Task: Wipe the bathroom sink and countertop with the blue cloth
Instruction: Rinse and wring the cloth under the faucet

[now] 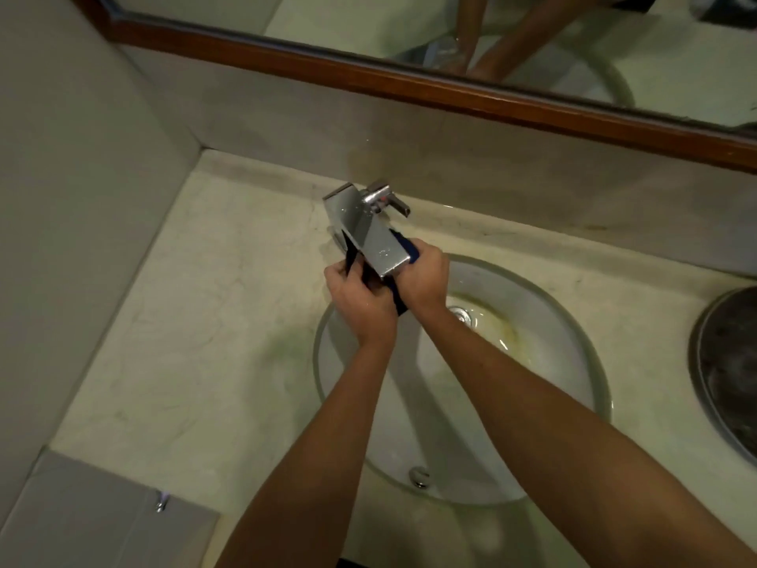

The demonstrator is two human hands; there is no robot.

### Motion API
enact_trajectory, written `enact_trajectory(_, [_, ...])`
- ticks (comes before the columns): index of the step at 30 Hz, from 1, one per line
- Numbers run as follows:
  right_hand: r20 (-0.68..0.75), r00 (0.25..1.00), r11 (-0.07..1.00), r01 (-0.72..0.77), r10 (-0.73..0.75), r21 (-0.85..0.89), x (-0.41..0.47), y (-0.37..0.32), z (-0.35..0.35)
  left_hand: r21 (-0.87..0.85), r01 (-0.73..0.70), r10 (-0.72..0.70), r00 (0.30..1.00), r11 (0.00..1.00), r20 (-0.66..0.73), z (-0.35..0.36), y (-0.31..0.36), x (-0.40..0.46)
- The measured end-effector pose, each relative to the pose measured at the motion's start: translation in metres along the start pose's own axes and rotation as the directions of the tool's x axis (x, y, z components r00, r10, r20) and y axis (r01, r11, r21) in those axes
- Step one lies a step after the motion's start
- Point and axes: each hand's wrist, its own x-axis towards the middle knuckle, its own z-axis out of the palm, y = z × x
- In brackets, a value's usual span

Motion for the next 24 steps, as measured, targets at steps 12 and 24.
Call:
enact_trajectory(12, [0.222,0.975,0.997,0.045,-0.032,-0.055,-0.039,-0.033,0.074,0.158,0.035,-0.047,0.997,0.987,0.068,-0.089,-0.051,0.043])
enact_trajectory(24, [0.261,0.949,0.979,-0.139,0.174,-0.147,-0.131,0.024,-0.025,0.049,-0.009,-0.008,0.939,0.999,0.344,-0.131,-0.051,-0.073])
